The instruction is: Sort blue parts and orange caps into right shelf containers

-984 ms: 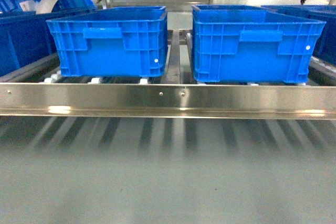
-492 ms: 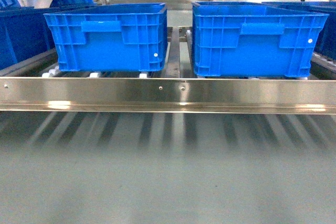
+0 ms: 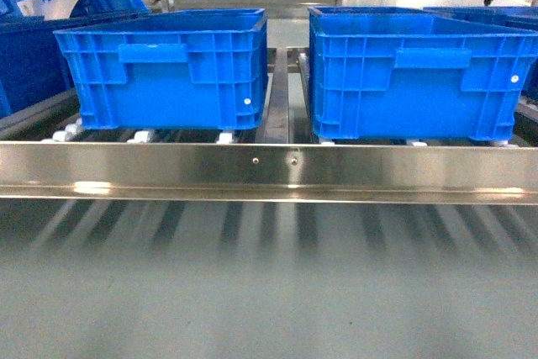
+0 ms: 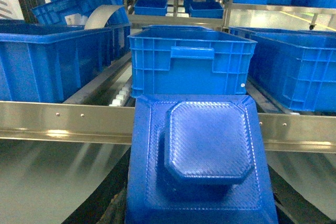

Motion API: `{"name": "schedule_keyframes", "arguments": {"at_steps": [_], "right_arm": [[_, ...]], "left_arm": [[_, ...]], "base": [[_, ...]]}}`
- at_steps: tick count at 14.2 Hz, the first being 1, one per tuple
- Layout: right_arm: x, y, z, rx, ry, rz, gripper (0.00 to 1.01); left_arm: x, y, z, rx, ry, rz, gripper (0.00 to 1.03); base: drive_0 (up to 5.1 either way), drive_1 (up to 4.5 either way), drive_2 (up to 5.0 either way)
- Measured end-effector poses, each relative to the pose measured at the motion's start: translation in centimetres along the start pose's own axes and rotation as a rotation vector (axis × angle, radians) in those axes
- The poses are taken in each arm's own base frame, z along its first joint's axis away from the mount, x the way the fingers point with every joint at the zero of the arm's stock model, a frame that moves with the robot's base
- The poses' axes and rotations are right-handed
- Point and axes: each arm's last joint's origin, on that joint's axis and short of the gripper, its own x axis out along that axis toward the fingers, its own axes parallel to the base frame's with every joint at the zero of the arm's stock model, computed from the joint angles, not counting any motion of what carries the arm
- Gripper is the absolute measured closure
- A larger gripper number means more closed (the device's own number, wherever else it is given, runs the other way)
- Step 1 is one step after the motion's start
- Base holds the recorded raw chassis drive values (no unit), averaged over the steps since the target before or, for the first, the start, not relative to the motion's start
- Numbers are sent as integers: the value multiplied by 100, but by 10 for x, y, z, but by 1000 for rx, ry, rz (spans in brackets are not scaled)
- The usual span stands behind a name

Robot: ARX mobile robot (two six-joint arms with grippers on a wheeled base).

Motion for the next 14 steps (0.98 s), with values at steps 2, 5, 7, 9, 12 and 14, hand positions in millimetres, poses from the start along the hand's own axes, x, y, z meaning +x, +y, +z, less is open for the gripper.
{"name": "schedule_keyframes", "arguments": {"at_steps": [2, 5, 7, 9, 12, 14], "right_arm": [[0, 0, 0, 0, -1, 0, 58], [0, 0, 0, 0, -3, -1, 58], [0, 0, 0, 0, -3, 0, 58], [0, 0, 0, 0, 3, 0, 58], [0, 0, 0, 0, -5, 0, 58], [0, 0, 0, 0, -3, 0, 58]], "left_arm": [[0, 0, 0, 0, -2, 0, 60], [0, 0, 0, 0, -2, 0, 60], [0, 0, 0, 0, 0, 0, 60], [0, 0, 0, 0, 0, 0, 60], [0, 0, 0, 0, 0, 0, 60], [0, 0, 0, 0, 1, 0, 60]], "base": [[-4, 430, -437], [-2, 431, -436], [1, 434, -433], [-1, 433, -434], [-2, 432, -435], [-1, 216, -218]]}}
